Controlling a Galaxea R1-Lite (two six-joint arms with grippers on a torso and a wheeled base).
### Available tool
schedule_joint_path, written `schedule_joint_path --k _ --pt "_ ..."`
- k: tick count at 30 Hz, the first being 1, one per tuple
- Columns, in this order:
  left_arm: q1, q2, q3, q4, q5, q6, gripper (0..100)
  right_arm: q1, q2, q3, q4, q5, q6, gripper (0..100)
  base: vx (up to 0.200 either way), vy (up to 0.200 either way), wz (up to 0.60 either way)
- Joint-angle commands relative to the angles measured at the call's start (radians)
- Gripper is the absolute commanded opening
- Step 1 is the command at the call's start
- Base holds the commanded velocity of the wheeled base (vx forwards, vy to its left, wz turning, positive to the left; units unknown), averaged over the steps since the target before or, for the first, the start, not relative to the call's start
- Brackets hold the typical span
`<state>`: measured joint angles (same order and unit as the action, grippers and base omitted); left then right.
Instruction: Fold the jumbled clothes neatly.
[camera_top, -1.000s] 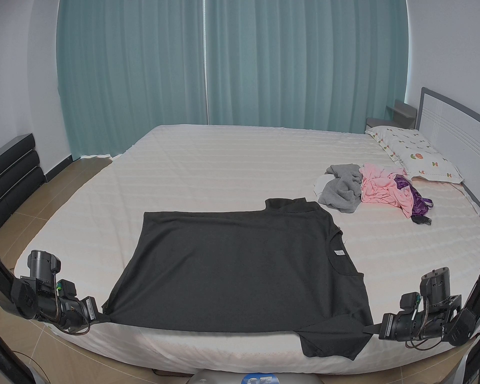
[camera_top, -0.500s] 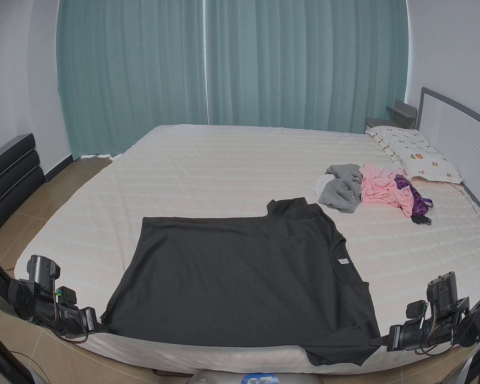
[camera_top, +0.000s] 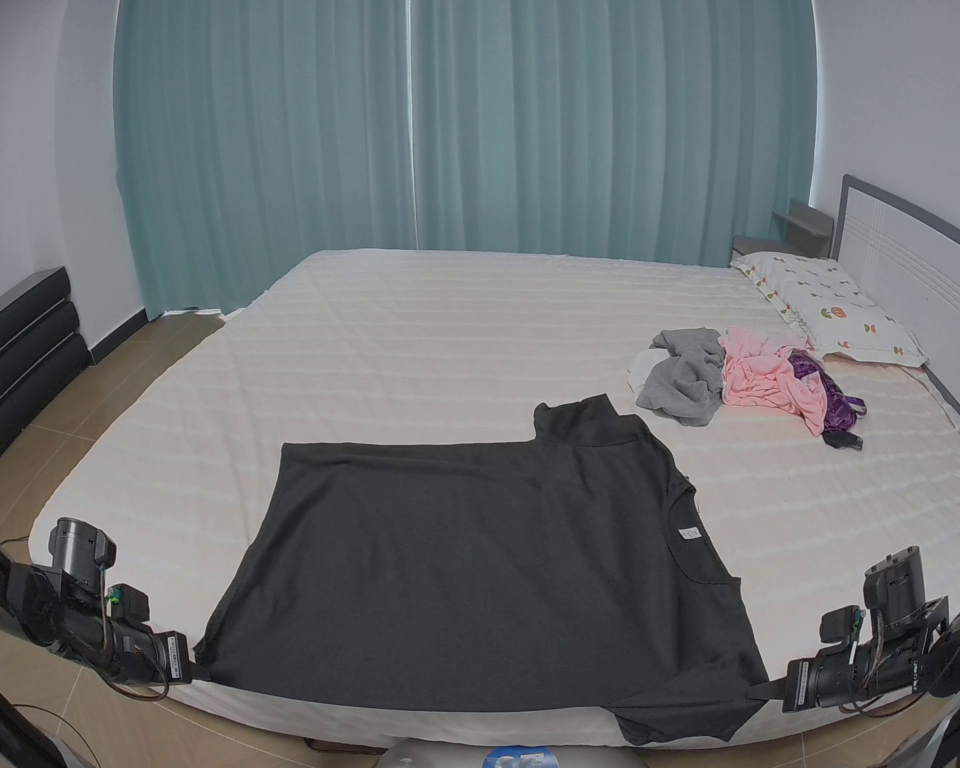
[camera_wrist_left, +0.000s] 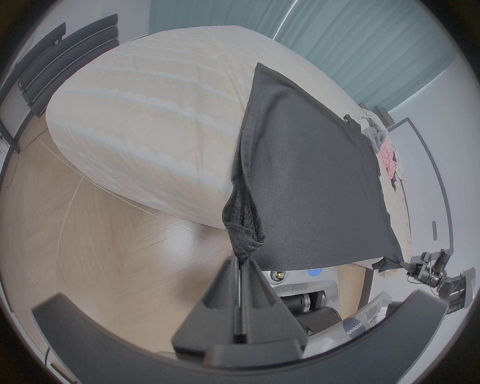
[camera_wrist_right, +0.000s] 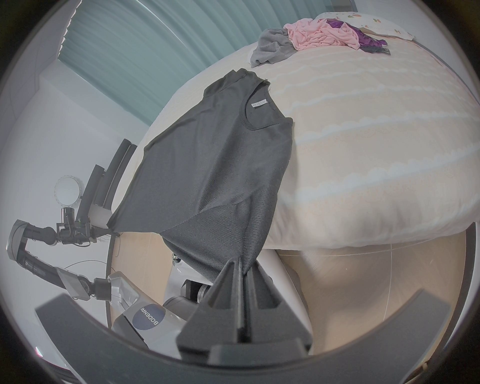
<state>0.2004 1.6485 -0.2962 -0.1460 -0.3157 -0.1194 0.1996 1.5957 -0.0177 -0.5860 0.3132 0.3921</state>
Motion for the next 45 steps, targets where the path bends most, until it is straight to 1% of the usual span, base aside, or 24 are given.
schedule_joint_path --k 1,4,8,11,14,17,20,22,29,30,32,35,36,37,39,45 --pt "0.001 -0.010 0.005 0.005 0.001 0.017 0 0.000 -0.030 0.018 0.023 0.001 -0.002 0 0.000 0.000 0.00" --pt "0.001 -0.019 0.023 0.005 0.006 0.041 0 0.000 -0.063 0.018 0.058 0.001 -0.007 0 0.000 0.000 0.00" --pt "0.001 -0.022 0.026 0.006 0.007 0.047 0 0.000 -0.082 0.018 0.084 0.001 -0.021 0 0.000 0.000 0.00" --pt "-0.001 -0.041 0.029 0.045 0.035 0.064 0 0.000 -0.103 0.018 0.115 0.001 -0.030 0 0.000 0.000 0.00" --pt "-0.001 -0.065 0.023 0.089 0.040 0.098 0 0.000 -0.112 0.018 0.120 0.001 -0.033 0 0.000 0.000 0.00" --pt "-0.001 -0.073 0.012 0.098 0.040 0.096 0 0.000 -0.105 0.016 0.112 0.001 -0.033 0 0.000 0.000 0.00" --pt "-0.003 -0.062 -0.026 0.101 0.035 0.084 0 0.000 -0.102 -0.021 0.106 0.001 -0.026 0 0.000 0.000 0.00" --pt "-0.004 -0.061 -0.054 0.100 0.033 0.063 0 -0.002 -0.097 -0.059 0.109 0.001 -0.018 0 0.000 0.000 0.00" --pt "-0.041 -0.039 -0.179 0.091 0.023 -0.106 0 -0.022 0.000 -0.197 0.107 -0.002 -0.009 0 0.000 0.000 0.00" --pt "-0.041 -0.039 -0.179 0.091 0.023 -0.106 0 -0.022 0.000 -0.197 0.107 -0.002 -0.009 0 0.000 0.000 0.00" --pt "-0.062 -0.032 -0.233 0.091 0.023 -0.161 0 -0.043 0.029 -0.246 0.107 -0.002 -0.009 0 0.000 0.000 0.00" --pt "-0.096 -0.013 -0.281 0.091 0.023 -0.220 0 -0.065 0.036 -0.278 0.109 0.003 -0.009 0 0.000 0.000 0.00" --pt "-0.096 -0.013 -0.281 0.091 0.023 -0.220 0 -0.065 0.036 -0.278 0.109 0.003 -0.009 0 0.000 0.000 0.00" --pt "-0.115 0.005 -0.305 0.089 0.024 -0.253 0 -0.072 0.039 -0.289 0.109 0.004 -0.009 0 0.000 0.000 0.00" --pt "-0.124 0.024 -0.322 0.089 0.026 -0.269 0 -0.074 0.041 -0.298 0.109 0.004 -0.009 0 0.000 0.000 0.00" --pt "-0.122 0.033 -0.342 0.091 0.033 -0.275 0 -0.072 0.044 -0.318 0.109 0.006 -0.007 0 0.000 0.000 0.00"
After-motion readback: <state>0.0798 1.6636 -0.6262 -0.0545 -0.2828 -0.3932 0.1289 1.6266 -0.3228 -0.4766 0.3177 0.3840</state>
